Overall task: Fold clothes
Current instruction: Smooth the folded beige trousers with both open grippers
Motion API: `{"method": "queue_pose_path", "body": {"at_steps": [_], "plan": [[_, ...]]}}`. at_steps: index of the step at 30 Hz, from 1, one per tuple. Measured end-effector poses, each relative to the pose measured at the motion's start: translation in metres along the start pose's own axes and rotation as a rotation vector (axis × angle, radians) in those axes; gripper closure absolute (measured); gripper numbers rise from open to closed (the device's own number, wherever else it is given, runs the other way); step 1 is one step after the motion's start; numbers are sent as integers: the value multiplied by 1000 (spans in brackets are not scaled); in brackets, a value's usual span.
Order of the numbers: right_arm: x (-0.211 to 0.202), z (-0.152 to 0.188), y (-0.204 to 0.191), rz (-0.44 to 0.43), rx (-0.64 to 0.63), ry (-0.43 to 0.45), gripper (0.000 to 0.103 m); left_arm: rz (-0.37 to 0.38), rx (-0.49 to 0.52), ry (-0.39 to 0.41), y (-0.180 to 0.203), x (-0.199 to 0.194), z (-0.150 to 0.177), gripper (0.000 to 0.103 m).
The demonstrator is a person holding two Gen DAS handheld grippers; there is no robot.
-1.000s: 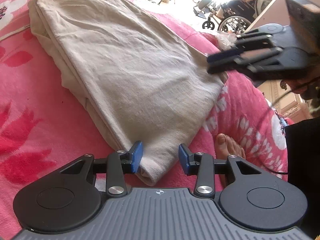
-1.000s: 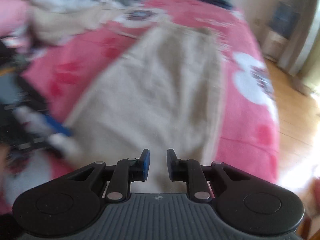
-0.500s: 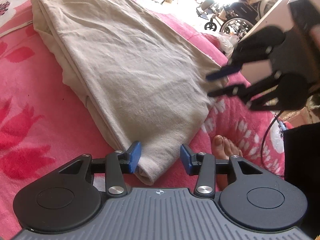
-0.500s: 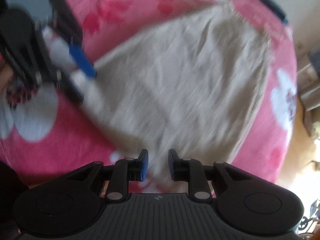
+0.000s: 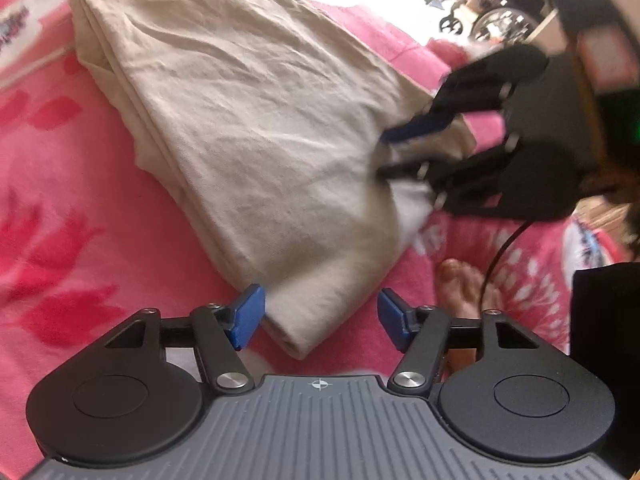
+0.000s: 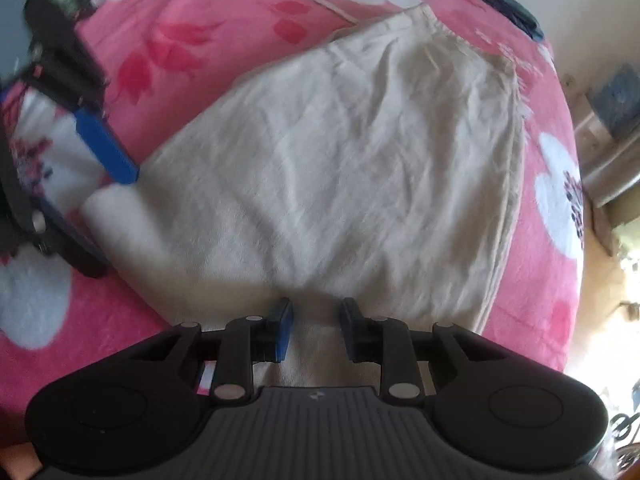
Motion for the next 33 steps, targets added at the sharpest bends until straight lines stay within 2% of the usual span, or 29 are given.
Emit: {"method": "queue_pose_path", "body": {"at_steps": [6,8,11,13,19,33], "plan": [[-20,-31,31,33,94,117,74,-94,2,69,-11,-19,-16,31],[-13,-33,38,25,147,127,74,-143,1,47,-15,-13,-15,31],[15,-27,37,7,187,76,74,-199,3,0,-19,-3,-11,31],[27,-20,33,6,199,67,74,-191,3,-24,-20,1,-7,30],[27,-19,39,-14,272,68,73,-205,5,-33,-21,3,-5,25],[30,-19,37,4,269,80,72,-237,-1,-41,-21,5,-3,15]]}}
Point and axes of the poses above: each gripper's, at about its wrist camera, not at the fingertips, and x roughly the way its jaws point, y to its right, z to its underside, the point moved 5 cm from there along x, roughly the way its jaws point, and after that the axes turned 2 degrees about -y, right-handed, at the moved point
